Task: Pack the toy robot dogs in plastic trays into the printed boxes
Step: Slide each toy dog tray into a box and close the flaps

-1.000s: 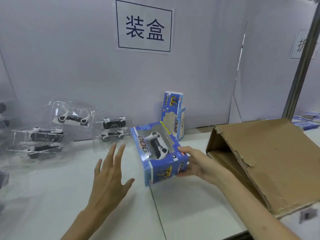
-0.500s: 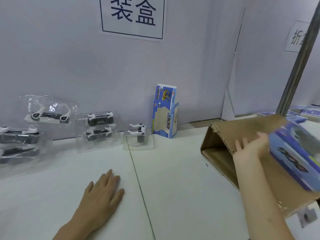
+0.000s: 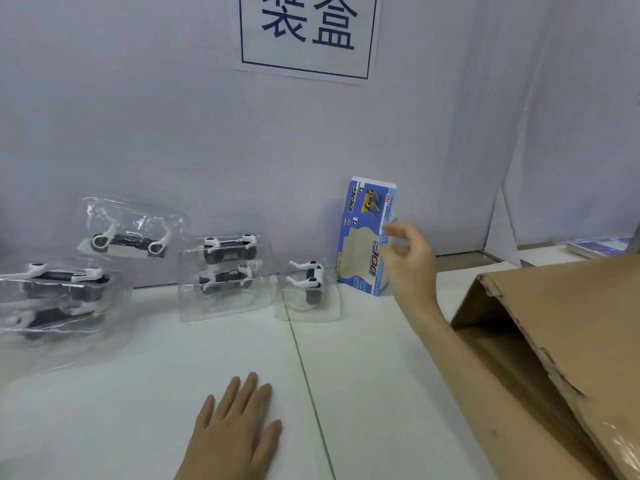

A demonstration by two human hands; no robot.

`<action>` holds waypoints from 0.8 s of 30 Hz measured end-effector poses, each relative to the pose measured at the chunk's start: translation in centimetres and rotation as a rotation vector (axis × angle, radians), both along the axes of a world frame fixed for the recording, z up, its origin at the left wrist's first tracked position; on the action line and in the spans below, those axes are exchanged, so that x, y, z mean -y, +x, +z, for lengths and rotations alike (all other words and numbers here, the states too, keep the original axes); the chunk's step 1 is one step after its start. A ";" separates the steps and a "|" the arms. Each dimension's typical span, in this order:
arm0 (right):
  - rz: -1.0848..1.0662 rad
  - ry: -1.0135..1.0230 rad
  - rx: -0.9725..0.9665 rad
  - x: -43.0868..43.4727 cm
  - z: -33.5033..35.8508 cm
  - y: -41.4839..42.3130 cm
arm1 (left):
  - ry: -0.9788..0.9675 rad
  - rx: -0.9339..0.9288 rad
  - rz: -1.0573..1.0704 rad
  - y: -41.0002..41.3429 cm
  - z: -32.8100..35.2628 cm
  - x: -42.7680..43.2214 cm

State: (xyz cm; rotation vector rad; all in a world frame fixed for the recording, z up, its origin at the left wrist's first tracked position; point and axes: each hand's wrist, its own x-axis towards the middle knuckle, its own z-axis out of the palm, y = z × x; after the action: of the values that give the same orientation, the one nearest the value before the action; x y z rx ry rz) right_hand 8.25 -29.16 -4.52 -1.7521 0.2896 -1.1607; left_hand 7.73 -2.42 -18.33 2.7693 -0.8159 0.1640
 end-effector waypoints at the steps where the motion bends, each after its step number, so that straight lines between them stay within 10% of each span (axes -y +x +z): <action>1: 0.038 -0.081 -0.109 -0.1 -0.2 1.8 | 0.050 0.031 -0.009 0.0 0.4 0.1; 8: 0.315 -0.738 -0.729 -0.9 -6.1 9.7 | -0.082 0.239 -0.072 0.9 -0.5 -0.2; 16: 0.213 -0.953 -0.622 -0.3 -7.6 9.3 | -0.240 0.348 -0.005 1.2 -0.2 1.1; 24: 0.255 -0.714 -0.519 1.6 -8.2 -0.3 | -0.724 -0.179 0.127 7.3 4.1 2.7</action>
State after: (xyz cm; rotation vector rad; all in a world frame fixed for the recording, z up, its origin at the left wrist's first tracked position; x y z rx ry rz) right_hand 7.94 -30.72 -12.73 -2.6261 -0.0672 -0.6322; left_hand 15.06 -5.12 -14.21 2.1082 -0.4174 0.1859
